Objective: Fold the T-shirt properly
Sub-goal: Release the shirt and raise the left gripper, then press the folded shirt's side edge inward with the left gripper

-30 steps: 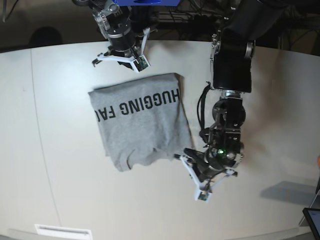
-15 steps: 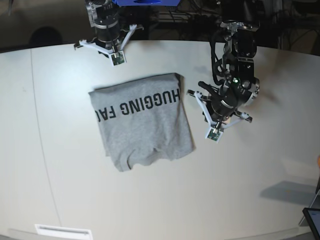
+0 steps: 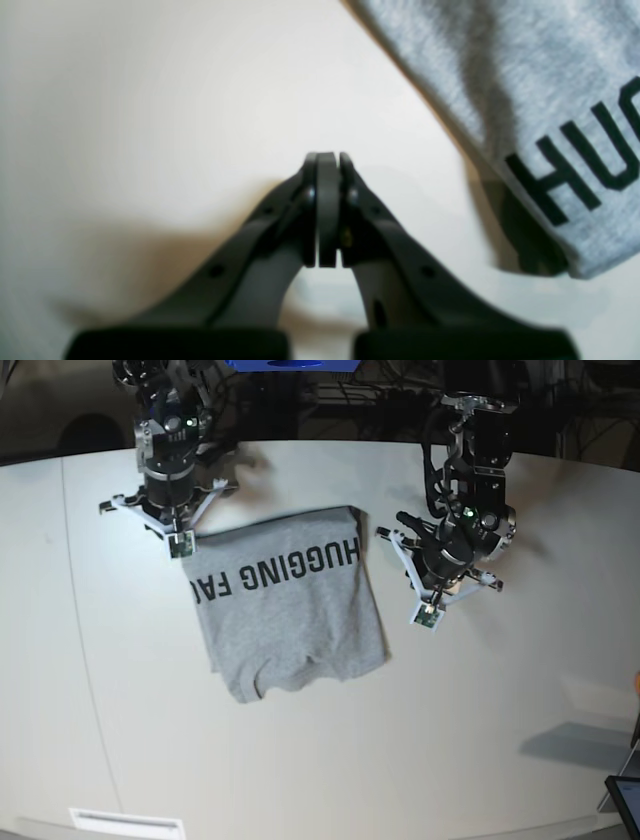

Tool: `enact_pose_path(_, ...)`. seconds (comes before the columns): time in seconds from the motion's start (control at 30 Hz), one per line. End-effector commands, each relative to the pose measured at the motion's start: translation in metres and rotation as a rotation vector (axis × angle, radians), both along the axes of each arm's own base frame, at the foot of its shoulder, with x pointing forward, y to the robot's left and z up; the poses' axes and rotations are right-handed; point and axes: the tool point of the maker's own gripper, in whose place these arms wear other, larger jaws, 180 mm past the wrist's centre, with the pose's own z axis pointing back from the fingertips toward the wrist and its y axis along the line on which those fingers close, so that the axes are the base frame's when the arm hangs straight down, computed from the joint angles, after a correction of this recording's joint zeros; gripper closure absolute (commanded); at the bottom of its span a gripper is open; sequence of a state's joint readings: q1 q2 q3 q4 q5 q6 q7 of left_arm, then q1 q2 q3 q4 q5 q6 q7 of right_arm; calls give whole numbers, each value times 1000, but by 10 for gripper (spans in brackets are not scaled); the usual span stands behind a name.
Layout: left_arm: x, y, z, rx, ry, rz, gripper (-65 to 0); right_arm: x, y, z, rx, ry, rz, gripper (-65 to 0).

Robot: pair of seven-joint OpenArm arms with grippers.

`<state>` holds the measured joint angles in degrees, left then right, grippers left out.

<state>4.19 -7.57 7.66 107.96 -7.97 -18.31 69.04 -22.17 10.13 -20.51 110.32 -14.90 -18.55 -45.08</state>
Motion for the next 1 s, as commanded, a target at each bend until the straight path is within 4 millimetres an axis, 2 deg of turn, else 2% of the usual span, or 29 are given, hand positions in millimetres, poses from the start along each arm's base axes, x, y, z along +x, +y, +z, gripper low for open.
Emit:
enact_pose_path(0.0, 6, 2, 3, -1, -20, 2, 0, 10, -8, 12, -14, -51, -13, 0)
enact_pose_path(0.13, 8, 2, -11, -14, -2, 5, 0, 26, -12, 21, -23, -86, -10, 0)
enact_pose_path(0.27, 4, 3, -33, -27, 44, 13, 0, 37, -3, 25, -32, -85, 59, 0)
enact_pose_path(0.4, 10, 3, -44, -34, 61, 15, 0, 44, 9, 23, -15, -69, 87, 0)
enact_pose_path(0.57, 29, 0, -40, -49, 48, 25, 0, 47, 20, 4, -7, -18, 109, 0)
enact_pose_path(0.7, 46, -2, -33, -53, 25, 23, 0, 44, 30, -1, 11, 7, 140, 0)
enact_pose_path(0.97, 70, -8, -33, -77, 31, 33, 0, 28, 33, -10, 16, 44, 148, 0)
